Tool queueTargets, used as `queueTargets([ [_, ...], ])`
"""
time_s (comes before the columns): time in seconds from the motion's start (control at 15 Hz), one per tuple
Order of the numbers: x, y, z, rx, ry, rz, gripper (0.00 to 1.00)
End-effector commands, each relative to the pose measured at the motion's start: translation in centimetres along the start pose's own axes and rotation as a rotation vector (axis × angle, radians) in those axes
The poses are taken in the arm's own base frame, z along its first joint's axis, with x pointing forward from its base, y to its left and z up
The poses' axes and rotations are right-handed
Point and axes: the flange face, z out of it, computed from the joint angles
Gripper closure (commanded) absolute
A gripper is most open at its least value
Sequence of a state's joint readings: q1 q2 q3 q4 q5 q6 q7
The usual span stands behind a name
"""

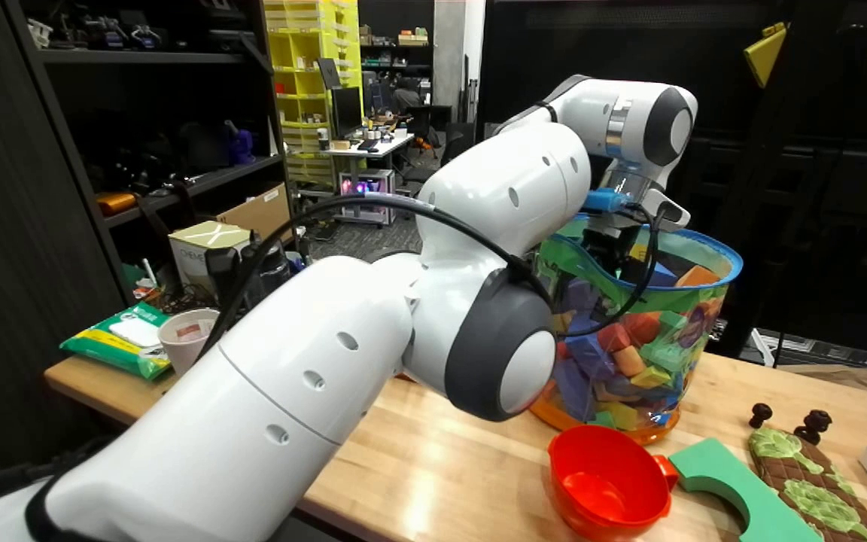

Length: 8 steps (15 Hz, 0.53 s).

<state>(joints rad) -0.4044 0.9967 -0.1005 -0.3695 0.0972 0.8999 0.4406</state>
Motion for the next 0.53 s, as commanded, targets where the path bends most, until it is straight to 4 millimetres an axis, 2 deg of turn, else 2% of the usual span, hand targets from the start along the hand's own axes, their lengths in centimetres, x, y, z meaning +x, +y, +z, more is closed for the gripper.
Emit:
queueTargets([
  [0.0, 0.34, 0.19, -1.31, 0.097, 0.039, 0.018, 0.0],
  [0.07, 0.69, 0.33, -0.51, 0.055, 0.025, 0.008, 0.0],
  [0.47, 0.88, 0.07, -0.76, 0.074, 0.046, 0.005, 0.0],
])
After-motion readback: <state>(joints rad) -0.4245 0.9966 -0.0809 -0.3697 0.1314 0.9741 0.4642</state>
